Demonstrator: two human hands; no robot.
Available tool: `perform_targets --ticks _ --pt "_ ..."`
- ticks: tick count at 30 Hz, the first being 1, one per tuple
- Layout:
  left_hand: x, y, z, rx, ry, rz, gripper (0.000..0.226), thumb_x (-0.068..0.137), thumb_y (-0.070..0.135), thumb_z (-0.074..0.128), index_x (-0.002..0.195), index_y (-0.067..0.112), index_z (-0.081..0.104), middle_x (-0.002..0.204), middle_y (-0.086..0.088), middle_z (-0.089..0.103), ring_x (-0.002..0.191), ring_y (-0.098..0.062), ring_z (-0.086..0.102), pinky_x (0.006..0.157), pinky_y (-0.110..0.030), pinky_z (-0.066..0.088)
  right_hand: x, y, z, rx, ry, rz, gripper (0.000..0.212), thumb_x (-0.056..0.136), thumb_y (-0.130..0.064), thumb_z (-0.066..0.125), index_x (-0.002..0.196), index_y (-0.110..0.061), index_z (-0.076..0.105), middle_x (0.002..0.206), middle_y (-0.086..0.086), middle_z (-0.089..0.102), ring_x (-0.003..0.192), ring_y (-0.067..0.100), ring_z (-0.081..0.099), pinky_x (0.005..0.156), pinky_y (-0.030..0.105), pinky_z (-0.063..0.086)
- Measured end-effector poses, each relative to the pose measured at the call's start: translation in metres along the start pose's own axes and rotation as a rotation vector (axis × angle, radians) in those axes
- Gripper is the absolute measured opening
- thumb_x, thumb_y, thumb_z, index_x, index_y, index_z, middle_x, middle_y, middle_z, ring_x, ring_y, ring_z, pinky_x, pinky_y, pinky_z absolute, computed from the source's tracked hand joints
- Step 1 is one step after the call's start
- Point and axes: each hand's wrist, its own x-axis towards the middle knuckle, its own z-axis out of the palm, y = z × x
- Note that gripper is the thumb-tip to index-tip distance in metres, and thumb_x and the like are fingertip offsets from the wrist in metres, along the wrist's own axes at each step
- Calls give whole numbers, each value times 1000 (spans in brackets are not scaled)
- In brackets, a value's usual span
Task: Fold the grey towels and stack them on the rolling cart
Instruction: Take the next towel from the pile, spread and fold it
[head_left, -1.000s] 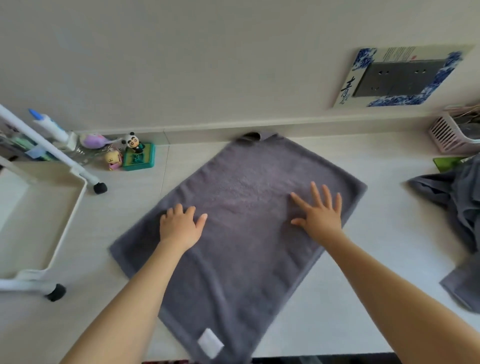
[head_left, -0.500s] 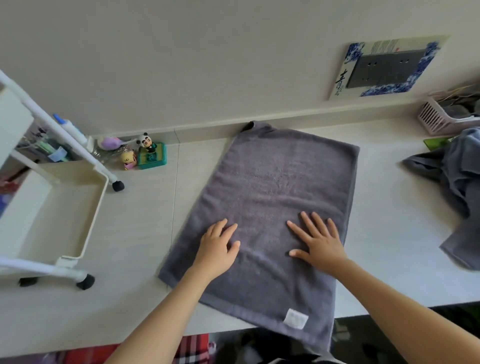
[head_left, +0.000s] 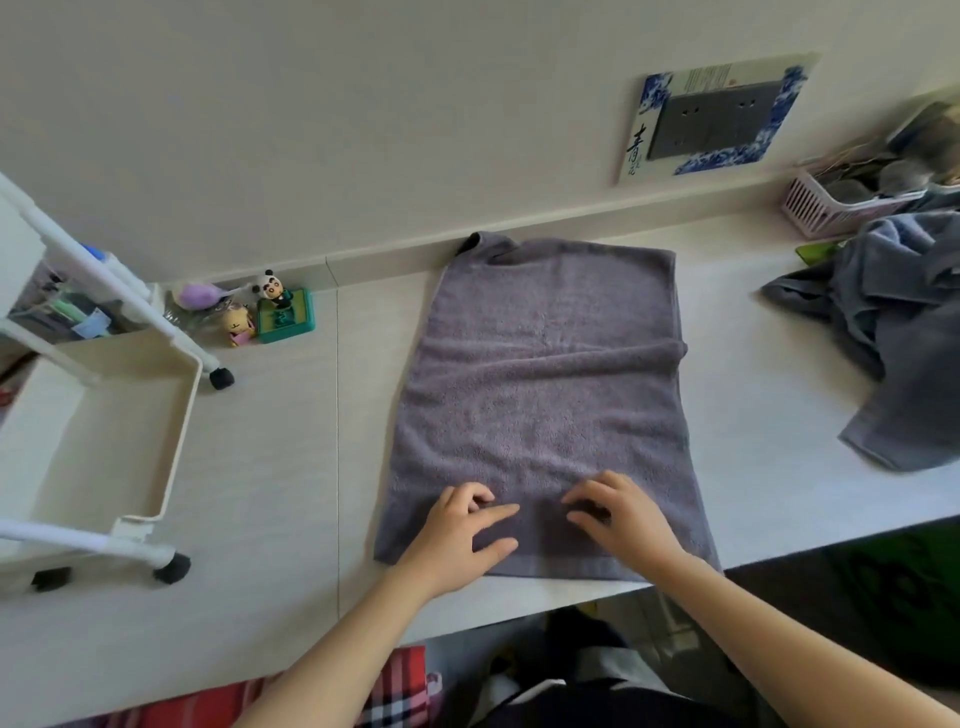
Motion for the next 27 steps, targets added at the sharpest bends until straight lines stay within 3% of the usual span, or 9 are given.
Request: perform_targets --ticks 2,5,8,13,16,19,23,25,27 --pt "-3 -2 1 -41 -13 9 63 74 69 37 124 38 60 128 7 39 108 -8 33 102 -15 21 -12 -5 11 46 9 -47 23 77 -52 58 84 -34 71 90 -13 63 79 14 52 70 35 49" --pt "-11 -7 6 -53 -23 29 56 75 67 41 118 39 64 138 10 36 119 -8 30 107 -17 20 -27 -5 24 56 -38 -45 31 68 -63 58 89 -43 70 105 -13 60 96 11 44 82 31 36" --pt "-17 -7 10 -8 -5 52 57 76 66 41 121 38 62 145 7 31 128 -12 25 109 -19 13 -38 -4 30 5 -42 -54 38 64 -62 60 96 -45 65 114 -9 57 105 12 38 85 34 32" --pt "-20 1 11 26 1 14 57 75 68 43 120 40 62 147 6 31 128 -17 24 108 -20 12 -27 -15 34 -7 122 9 23 66 -53 57 76 -39 71 96 -8 62 96 13 41 78 35 31" --pt "-15 7 6 10 -10 -46 49 72 62 66 116 41 64 143 10 33 123 -17 29 106 -20 17 -21 -16 33 23 69 91 37 63 -60 55 76 -32 75 94 -9 60 95 11 37 81 33 23" --pt "-9 12 4 42 -39 -96 47 67 59 72 111 43 67 138 14 35 118 -14 31 101 -24 19 -12 -22 20 51 -85 208 37 70 -55 64 89 -26 75 100 -11 58 106 17 37 82 25 16" --pt "-1 16 0 -15 -4 -177 31 76 51 69 99 31 75 126 11 47 114 -15 38 97 -25 23 -2 -29 7 104 -260 306 16 85 -41 63 94 -29 70 96 -8 61 108 18 39 90 31 25" --pt "5 15 -7 -97 -84 -209 29 81 49 65 89 24 75 109 5 57 106 -16 48 99 -31 34 -1 -28 2 168 -315 341 10 86 -42 61 85 -34 66 88 -9 62 101 18 49 93 34 33" --pt "9 17 -16 -163 -165 -245 39 82 54 62 79 17 71 84 -1 58 83 -16 54 85 -37 46 -3 -30 -3 185 -332 319 10 87 -44 59 82 -35 60 82 -13 60 92 17 55 90 33 37"
